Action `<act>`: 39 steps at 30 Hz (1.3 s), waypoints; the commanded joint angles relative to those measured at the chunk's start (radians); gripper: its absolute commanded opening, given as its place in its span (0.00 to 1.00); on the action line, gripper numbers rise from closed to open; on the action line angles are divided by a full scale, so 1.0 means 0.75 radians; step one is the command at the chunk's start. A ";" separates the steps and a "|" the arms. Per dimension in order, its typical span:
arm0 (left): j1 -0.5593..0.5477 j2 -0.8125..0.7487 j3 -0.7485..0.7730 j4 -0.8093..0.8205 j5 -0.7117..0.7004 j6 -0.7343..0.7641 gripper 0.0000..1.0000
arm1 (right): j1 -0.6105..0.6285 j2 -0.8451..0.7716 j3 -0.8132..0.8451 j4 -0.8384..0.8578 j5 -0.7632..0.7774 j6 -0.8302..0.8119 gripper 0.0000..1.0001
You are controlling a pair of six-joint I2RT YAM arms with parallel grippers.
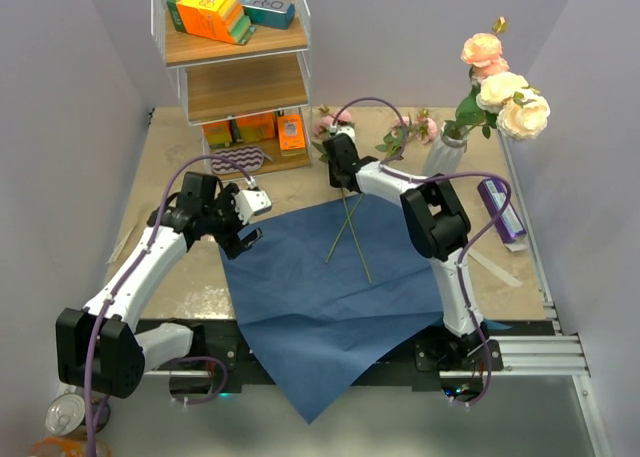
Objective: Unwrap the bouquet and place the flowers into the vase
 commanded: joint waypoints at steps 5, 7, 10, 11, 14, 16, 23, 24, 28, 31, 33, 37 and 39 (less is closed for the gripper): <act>0.008 -0.020 -0.003 0.037 -0.001 0.015 1.00 | -0.003 -0.142 -0.020 0.018 0.016 -0.003 0.00; 0.008 -0.018 0.001 0.037 0.001 0.013 1.00 | 0.007 -0.245 -0.065 0.036 0.026 -0.018 0.00; 0.008 -0.014 0.003 0.043 0.001 0.005 1.00 | 0.022 -0.377 -0.228 0.196 0.045 -0.067 0.00; 0.008 -0.012 0.001 0.043 0.001 0.001 1.00 | 0.028 -0.472 -0.273 0.279 0.045 -0.079 0.00; 0.008 0.001 0.009 0.049 -0.003 -0.014 1.00 | 0.052 -0.656 -0.425 0.451 0.047 -0.132 0.00; 0.008 0.011 0.018 0.045 -0.001 -0.016 1.00 | 0.064 -0.741 -0.511 0.507 0.055 -0.183 0.00; 0.008 0.005 0.020 0.039 0.015 -0.012 1.00 | 0.122 -1.058 -0.538 0.635 0.126 -0.451 0.00; 0.008 -0.001 0.020 0.039 0.015 -0.012 1.00 | 0.124 -1.101 -0.513 0.652 0.136 -0.514 0.00; 0.008 -0.005 0.005 0.034 0.019 0.005 1.00 | 0.122 -1.099 -0.333 0.742 0.228 -0.819 0.00; 0.008 -0.001 0.011 0.008 0.044 0.009 1.00 | 0.118 -1.058 -0.298 1.121 0.316 -1.097 0.00; 0.008 -0.007 0.011 0.012 0.050 0.009 1.00 | 0.099 -1.022 -0.260 1.259 0.353 -1.257 0.00; 0.008 -0.026 0.009 0.067 0.042 -0.014 1.00 | 0.061 -0.932 -0.212 1.671 0.396 -1.465 0.00; 0.008 -0.005 0.030 0.061 0.060 -0.016 1.00 | 0.052 -0.876 -0.190 1.785 0.402 -1.602 0.00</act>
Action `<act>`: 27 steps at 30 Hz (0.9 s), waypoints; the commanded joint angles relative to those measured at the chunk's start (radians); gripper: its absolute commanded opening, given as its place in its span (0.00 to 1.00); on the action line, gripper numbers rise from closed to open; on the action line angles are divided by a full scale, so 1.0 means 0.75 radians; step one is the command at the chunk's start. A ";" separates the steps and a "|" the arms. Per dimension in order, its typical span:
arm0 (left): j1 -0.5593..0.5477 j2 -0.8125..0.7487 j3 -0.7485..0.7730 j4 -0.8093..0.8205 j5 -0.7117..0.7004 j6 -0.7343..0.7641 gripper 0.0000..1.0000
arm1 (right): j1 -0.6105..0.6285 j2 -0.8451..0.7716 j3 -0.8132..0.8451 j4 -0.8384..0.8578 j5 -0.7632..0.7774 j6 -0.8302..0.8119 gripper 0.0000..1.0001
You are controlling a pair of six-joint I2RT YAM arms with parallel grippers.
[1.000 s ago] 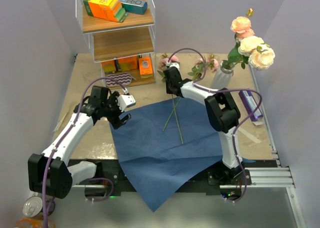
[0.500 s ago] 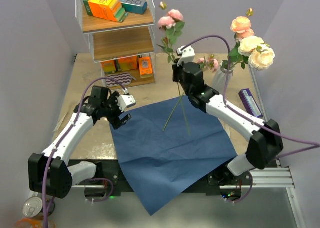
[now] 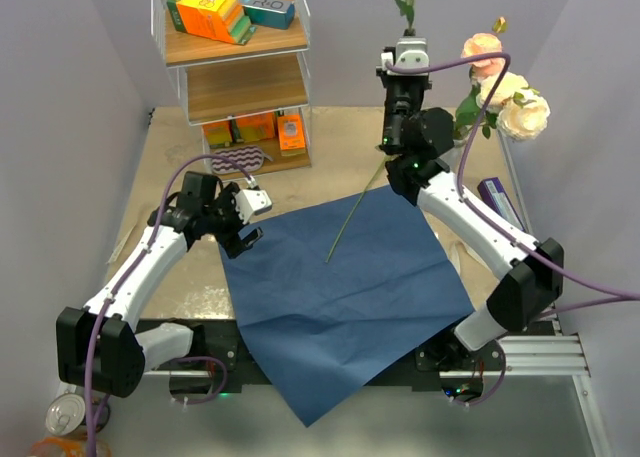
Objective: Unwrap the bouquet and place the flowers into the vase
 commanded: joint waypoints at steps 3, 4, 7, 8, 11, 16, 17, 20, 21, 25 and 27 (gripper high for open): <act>0.008 0.030 0.069 0.008 0.065 -0.011 1.00 | -0.043 0.173 0.114 0.689 0.081 -0.555 0.00; 0.008 0.034 0.071 0.002 0.067 -0.005 1.00 | -0.061 0.191 0.124 0.787 0.054 -0.598 0.00; 0.008 0.044 0.073 -0.006 0.075 0.007 1.00 | -0.120 0.200 0.136 0.768 0.033 -0.574 0.00; 0.008 0.046 0.073 -0.006 0.075 0.005 1.00 | -0.129 0.212 0.155 0.804 0.038 -0.580 0.00; 0.008 0.065 0.079 -0.006 0.073 0.015 1.00 | -0.166 0.243 0.208 0.835 0.046 -0.566 0.00; 0.008 0.110 0.095 -0.010 0.077 0.028 1.00 | -0.182 0.275 0.310 0.782 0.013 -0.529 0.00; 0.008 0.120 0.095 -0.008 0.083 0.030 1.00 | -0.180 0.282 0.322 0.780 0.011 -0.521 0.00; 0.008 0.128 0.087 -0.004 0.085 0.030 1.00 | -0.182 0.292 0.357 0.780 -0.013 -0.527 0.00; 0.008 0.128 0.085 -0.004 0.085 0.030 0.99 | -0.182 0.294 0.361 0.786 -0.026 -0.531 0.00; 0.008 0.124 0.069 -0.002 0.079 0.034 1.00 | -0.194 0.294 0.335 0.823 -0.067 -0.570 0.00; 0.008 0.126 0.069 -0.002 0.081 0.036 1.00 | -0.200 0.292 0.312 0.855 -0.077 -0.592 0.00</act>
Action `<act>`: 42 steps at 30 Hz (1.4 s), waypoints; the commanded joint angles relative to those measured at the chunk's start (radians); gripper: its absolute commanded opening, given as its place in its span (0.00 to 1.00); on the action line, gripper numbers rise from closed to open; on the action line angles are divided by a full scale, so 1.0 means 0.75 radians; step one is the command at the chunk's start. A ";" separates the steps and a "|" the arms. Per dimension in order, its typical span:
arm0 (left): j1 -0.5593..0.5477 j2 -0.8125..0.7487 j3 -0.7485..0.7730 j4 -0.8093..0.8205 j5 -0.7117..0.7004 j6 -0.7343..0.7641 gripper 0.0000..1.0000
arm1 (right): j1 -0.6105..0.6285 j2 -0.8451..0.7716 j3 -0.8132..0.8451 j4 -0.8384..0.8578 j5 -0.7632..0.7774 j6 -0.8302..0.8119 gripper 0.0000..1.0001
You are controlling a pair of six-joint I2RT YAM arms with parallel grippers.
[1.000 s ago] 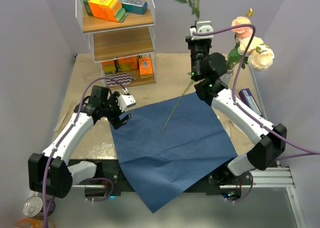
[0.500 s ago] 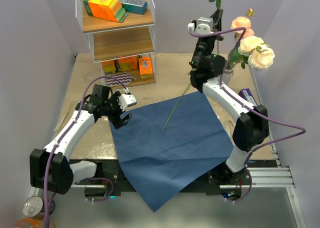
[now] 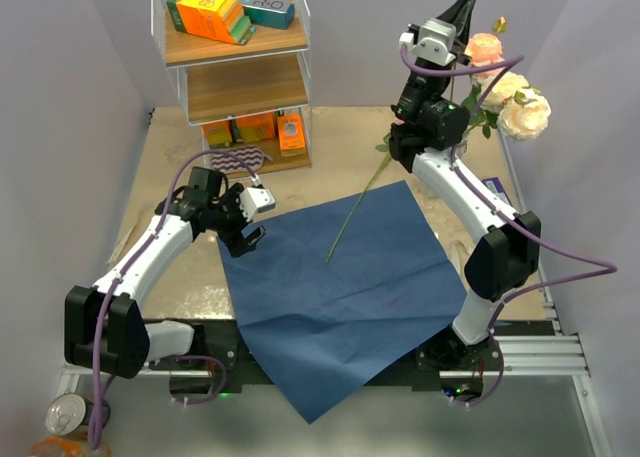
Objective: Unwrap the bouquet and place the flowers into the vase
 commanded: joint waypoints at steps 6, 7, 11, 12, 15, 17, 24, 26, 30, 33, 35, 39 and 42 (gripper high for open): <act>0.008 -0.024 0.008 -0.013 0.037 0.057 1.00 | -0.043 0.021 -0.046 0.278 -0.068 -0.117 0.00; 0.008 -0.028 0.004 -0.015 0.034 0.061 1.00 | -0.043 0.023 -0.046 0.280 -0.064 -0.121 0.00; 0.008 -0.014 -0.004 0.015 0.063 0.047 1.00 | -0.045 0.045 -0.030 0.334 -0.024 -0.119 0.00; 0.008 -0.008 0.002 0.024 0.067 0.043 1.00 | -0.043 0.054 -0.026 0.352 -0.017 -0.119 0.00; 0.010 0.027 0.010 0.024 0.079 0.032 1.00 | -0.045 0.062 -0.024 0.387 -0.007 -0.119 0.00; 0.008 0.033 0.014 0.020 0.079 0.038 1.00 | -0.047 0.068 -0.028 0.405 -0.009 -0.117 0.00; 0.010 0.039 0.049 0.003 0.061 0.051 1.00 | -0.057 0.068 -0.099 0.495 0.036 -0.121 0.00; 0.008 0.043 0.049 0.003 0.061 0.047 1.00 | -0.057 0.064 -0.142 0.522 0.069 -0.147 0.00; 0.010 0.035 0.043 0.009 0.063 0.045 1.00 | -0.057 0.054 -0.242 0.660 0.156 -0.215 0.00; 0.010 0.019 0.041 0.013 0.057 0.036 1.00 | -0.055 0.019 -0.330 0.673 0.222 -0.247 0.00; 0.010 0.011 0.041 0.015 0.061 0.030 1.00 | -0.057 -0.010 -0.369 0.673 0.271 -0.260 0.00; 0.008 -0.022 0.029 0.013 0.065 0.022 1.00 | -0.057 0.004 -0.345 0.675 0.426 -0.390 0.00; 0.010 -0.051 0.018 0.001 0.055 0.030 1.00 | -0.055 0.003 -0.351 0.677 0.500 -0.444 0.01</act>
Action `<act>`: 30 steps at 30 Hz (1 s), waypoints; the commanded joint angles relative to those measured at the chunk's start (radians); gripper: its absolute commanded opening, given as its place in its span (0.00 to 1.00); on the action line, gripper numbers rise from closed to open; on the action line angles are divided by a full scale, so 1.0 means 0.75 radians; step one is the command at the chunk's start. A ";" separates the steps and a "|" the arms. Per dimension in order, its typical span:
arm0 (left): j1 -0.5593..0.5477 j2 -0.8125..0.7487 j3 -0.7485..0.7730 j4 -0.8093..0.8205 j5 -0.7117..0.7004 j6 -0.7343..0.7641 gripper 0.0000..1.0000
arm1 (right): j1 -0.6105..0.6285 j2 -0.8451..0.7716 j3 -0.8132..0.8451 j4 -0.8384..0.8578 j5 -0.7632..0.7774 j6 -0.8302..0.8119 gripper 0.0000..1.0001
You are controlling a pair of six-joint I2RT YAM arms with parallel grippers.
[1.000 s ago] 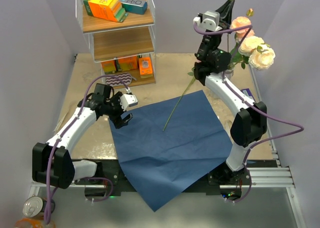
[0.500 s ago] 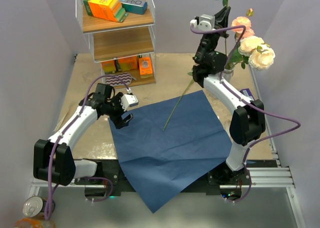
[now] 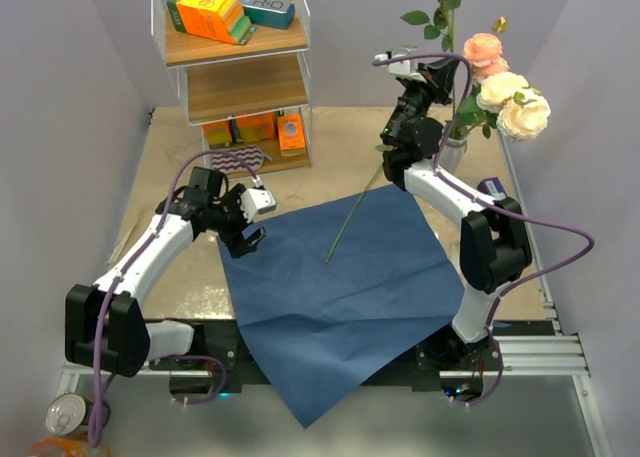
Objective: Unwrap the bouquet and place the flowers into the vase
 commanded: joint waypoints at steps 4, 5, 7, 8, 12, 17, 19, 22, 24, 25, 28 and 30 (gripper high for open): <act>0.010 -0.117 0.003 -0.014 -0.001 0.017 1.00 | -0.005 -0.103 0.022 0.684 0.277 -0.155 0.14; 0.010 -0.126 -0.001 -0.022 -0.001 0.021 1.00 | -0.005 -0.105 0.024 0.682 0.299 -0.157 0.23; 0.010 -0.150 -0.001 -0.033 -0.011 0.029 1.00 | -0.003 -0.095 0.036 0.682 0.369 -0.194 0.46; 0.010 -0.156 0.003 -0.041 -0.015 0.033 1.00 | -0.005 -0.091 0.040 0.682 0.401 -0.208 0.52; 0.008 -0.181 0.028 -0.071 -0.009 0.033 1.00 | -0.001 -0.101 -0.004 0.668 0.502 -0.204 0.72; 0.010 -0.197 0.042 -0.092 -0.001 0.023 1.00 | 0.033 -0.144 -0.005 0.315 0.641 -0.016 0.80; 0.010 -0.205 0.048 -0.098 -0.001 0.023 1.00 | 0.042 -0.178 0.000 0.163 0.698 0.092 0.80; 0.010 -0.216 0.056 -0.106 0.005 0.017 1.00 | 0.058 -0.283 -0.031 -0.214 0.786 0.380 0.80; 0.010 -0.220 0.062 -0.108 0.010 0.015 1.00 | 0.099 -0.370 -0.066 -0.662 0.756 0.754 0.81; 0.010 -0.224 0.062 -0.104 0.012 0.009 1.00 | 0.115 -0.454 -0.050 -0.900 0.713 0.941 0.83; 0.008 -0.220 0.079 -0.112 0.020 -0.006 1.00 | 0.132 -0.581 0.032 -1.655 0.427 1.520 0.92; 0.008 -0.220 0.095 -0.112 0.020 -0.014 1.00 | 0.164 -0.616 -0.017 -1.680 0.355 1.484 0.99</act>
